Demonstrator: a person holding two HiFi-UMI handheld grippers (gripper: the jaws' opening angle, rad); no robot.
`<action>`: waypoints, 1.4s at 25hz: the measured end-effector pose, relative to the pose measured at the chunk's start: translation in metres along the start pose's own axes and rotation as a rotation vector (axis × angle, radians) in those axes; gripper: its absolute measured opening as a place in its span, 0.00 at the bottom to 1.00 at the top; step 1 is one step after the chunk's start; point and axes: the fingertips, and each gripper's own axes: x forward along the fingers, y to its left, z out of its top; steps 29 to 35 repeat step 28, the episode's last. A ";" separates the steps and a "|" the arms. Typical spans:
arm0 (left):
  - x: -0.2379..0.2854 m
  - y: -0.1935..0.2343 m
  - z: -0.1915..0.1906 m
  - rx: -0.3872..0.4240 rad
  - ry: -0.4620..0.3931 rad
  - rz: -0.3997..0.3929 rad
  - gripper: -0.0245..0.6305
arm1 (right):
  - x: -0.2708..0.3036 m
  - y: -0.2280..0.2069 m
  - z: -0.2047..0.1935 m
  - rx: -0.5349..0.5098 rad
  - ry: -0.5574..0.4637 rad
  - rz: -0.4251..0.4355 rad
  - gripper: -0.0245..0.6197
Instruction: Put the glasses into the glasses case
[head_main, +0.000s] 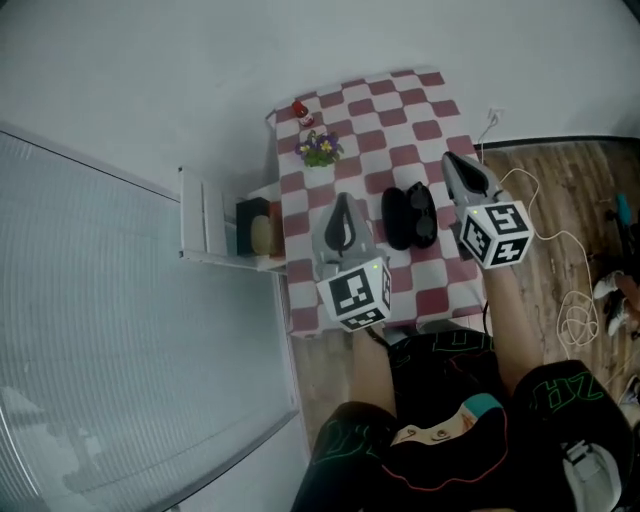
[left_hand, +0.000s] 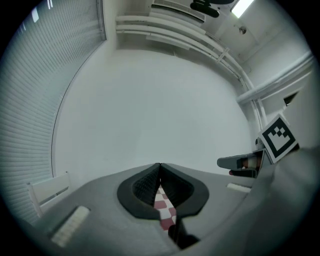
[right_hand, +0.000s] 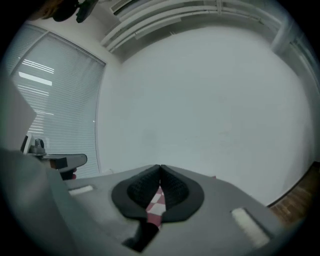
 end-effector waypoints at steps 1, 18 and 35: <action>-0.001 0.000 0.011 0.006 -0.022 0.000 0.05 | -0.001 0.002 0.010 -0.008 -0.026 0.008 0.04; 0.002 -0.010 0.069 0.105 -0.111 0.003 0.05 | -0.015 0.017 0.084 -0.112 -0.227 0.090 0.04; -0.006 0.004 0.081 0.057 -0.134 0.079 0.05 | -0.018 0.029 0.088 -0.151 -0.232 0.118 0.04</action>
